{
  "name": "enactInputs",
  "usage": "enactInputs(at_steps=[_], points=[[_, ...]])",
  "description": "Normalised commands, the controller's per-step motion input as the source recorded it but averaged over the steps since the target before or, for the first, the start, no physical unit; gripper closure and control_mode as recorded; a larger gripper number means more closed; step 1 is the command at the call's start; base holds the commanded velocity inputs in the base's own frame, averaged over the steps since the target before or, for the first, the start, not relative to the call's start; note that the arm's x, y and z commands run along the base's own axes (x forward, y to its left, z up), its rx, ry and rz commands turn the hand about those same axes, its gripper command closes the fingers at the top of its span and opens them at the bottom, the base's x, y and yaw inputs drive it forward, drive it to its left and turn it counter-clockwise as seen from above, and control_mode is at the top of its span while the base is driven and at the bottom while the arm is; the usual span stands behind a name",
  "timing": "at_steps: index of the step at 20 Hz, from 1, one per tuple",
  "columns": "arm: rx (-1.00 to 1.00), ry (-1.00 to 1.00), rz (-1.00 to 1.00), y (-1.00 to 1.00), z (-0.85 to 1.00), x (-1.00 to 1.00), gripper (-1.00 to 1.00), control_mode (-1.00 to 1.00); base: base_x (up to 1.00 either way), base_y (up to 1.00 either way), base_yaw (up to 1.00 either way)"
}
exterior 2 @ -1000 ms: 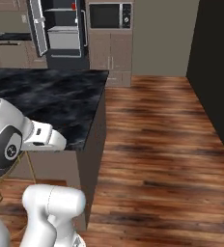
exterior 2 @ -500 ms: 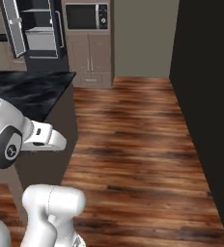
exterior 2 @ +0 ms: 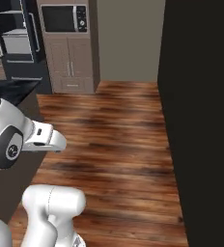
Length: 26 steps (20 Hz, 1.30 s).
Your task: Open the fridge, grab two sodas, and place both sodas inside the bowl with ice on the dining counter.
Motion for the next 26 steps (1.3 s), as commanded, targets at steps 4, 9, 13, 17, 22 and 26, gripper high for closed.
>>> enactInputs(at_steps=[4,9,13,17,22,26], points=[[0.0,0.0,0.0,0.0,0.0,0.0,-1.0,1.0,1.0,-0.4,0.17],[0.0,0.0,0.0,0.0,0.0,0.0,-1.0,1.0,1.0,-0.17,0.25],[0.0,0.0,0.0,0.0,0.0,0.0,-1.0,1.0,1.0,0.0,0.25],[0.0,0.0,0.0,0.0,0.0,0.0,-1.0,1.0,1.0,-0.03,0.26],[0.0,0.0,0.0,0.0,0.0,0.0,-1.0,1.0,1.0,-0.17,0.31],[0.0,0.0,0.0,0.0,0.0,0.0,-1.0,1.0,1.0,-0.14,0.33]])
